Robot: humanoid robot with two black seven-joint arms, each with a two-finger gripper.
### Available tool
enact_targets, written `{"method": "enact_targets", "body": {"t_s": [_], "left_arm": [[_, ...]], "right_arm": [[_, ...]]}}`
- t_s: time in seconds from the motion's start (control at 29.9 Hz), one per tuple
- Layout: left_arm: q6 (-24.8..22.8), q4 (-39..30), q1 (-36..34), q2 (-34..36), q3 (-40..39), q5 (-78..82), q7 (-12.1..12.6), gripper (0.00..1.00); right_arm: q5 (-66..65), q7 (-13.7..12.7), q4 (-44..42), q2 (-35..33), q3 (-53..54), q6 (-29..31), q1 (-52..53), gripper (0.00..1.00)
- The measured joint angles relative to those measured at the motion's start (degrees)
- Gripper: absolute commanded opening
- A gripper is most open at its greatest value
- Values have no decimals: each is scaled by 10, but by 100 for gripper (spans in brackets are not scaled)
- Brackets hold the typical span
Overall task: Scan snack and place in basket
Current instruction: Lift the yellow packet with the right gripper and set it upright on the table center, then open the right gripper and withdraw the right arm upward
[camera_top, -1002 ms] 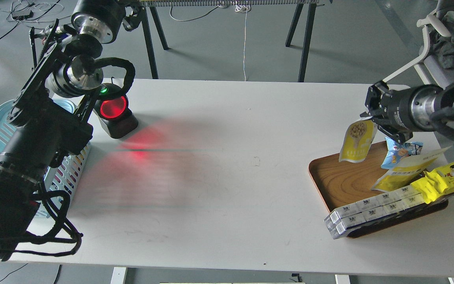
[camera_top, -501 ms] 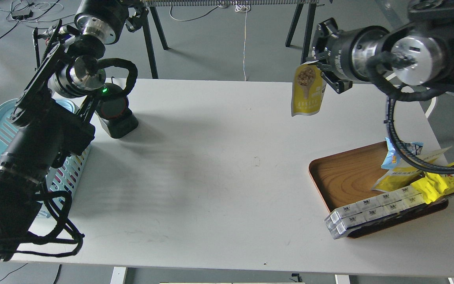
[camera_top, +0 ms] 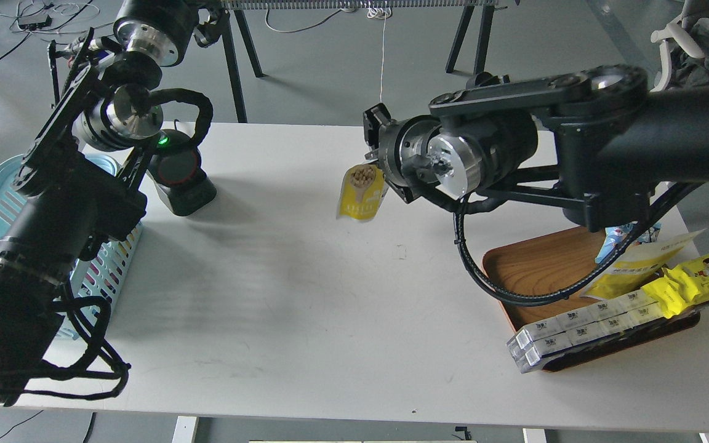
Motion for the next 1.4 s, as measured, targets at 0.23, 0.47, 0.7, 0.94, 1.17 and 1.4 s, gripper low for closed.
{"method": "enact_targets", "body": {"t_s": [0.23, 0.47, 0.7, 0.94, 1.17, 1.4], "left_arm": [[0, 0, 0, 0, 0, 0, -1, 100], [0, 0, 1, 1, 0, 0, -1, 100], [0, 1, 1, 2, 0, 1, -1, 100], [3, 1, 0, 3, 0, 2, 6, 100], [25, 2, -8, 6, 2, 7, 32, 100], [16, -1, -26, 59, 61, 13, 82, 100]], "right_arm": [[-5, 0, -24, 45, 1, 0, -36, 1], [-8, 0, -44, 66, -2, 0, -45, 41], [-42, 4, -53, 68, -3, 0, -42, 83], [-47, 8, -49, 47, 17, 0, -22, 94], [-52, 9, -38, -56, 89, 0, 10, 96], [-121, 28, -39, -218, 225, 11, -50, 96]]}}
